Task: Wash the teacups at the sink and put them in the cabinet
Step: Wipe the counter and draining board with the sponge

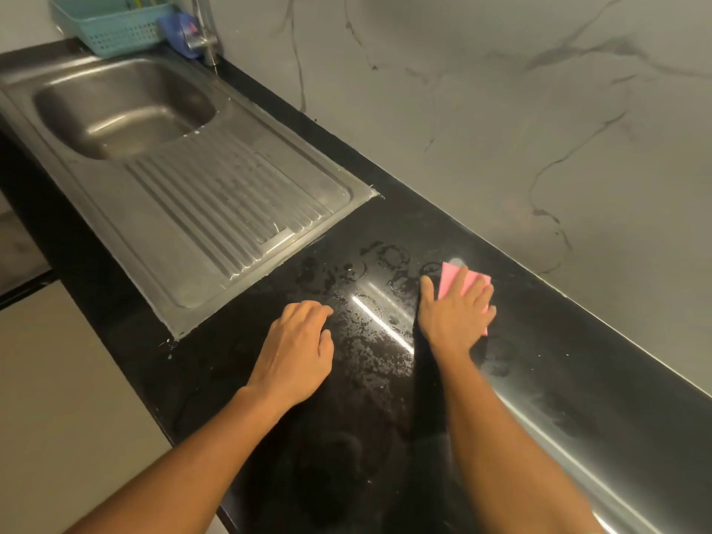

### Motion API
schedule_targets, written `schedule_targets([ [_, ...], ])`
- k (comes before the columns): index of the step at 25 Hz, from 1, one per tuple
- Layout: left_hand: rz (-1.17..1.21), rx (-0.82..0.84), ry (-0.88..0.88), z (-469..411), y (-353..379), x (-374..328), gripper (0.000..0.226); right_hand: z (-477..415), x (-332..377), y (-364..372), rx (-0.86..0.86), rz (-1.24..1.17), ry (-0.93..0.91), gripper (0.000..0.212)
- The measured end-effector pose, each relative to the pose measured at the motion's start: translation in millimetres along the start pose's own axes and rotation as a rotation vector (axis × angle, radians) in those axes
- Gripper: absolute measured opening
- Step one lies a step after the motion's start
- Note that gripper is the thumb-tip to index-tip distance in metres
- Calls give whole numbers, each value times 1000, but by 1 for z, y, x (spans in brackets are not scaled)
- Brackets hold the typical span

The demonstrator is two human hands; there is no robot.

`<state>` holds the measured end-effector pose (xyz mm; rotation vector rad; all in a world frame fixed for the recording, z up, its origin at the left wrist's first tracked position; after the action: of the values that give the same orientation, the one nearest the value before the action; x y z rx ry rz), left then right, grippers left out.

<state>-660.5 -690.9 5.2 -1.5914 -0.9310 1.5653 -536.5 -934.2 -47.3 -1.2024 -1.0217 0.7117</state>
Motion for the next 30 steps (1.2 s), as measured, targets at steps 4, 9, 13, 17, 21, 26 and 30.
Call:
schedule_targets([
  [4,2,-16,-27,-4,-3,15,38,0,94,9,-12,-20,-291,43],
  [9,13,-30,-13,-29,-2,7,35,105,40,6,73,-157,-716,50],
  [13,-12,-36,28,-36,-9,13,36,-7,4,-8,-47,-82,-287,46],
  [17,-44,-58,-27,-29,-25,38,38,-34,125,13,16,-62,-267,46],
  [21,-55,-107,-92,-29,-38,60,35,133,201,45,110,24,-936,53],
  [26,-65,-83,-66,-18,-45,70,42,112,101,25,94,-93,-832,55],
  [30,-85,-82,-83,-2,-48,80,40,92,156,28,84,-108,-515,47],
])
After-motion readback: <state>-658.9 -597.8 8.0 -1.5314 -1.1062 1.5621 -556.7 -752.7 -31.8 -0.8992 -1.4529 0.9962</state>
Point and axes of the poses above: each hand's wrist, its own z-axis away from the middle knuckle, its own y-axis out of the palm, x = y × z, the point moved 6 cm from there along -z, towards the middle knuckle, and after that the axes turned 5 degrees about y, right-handed, at the moved point
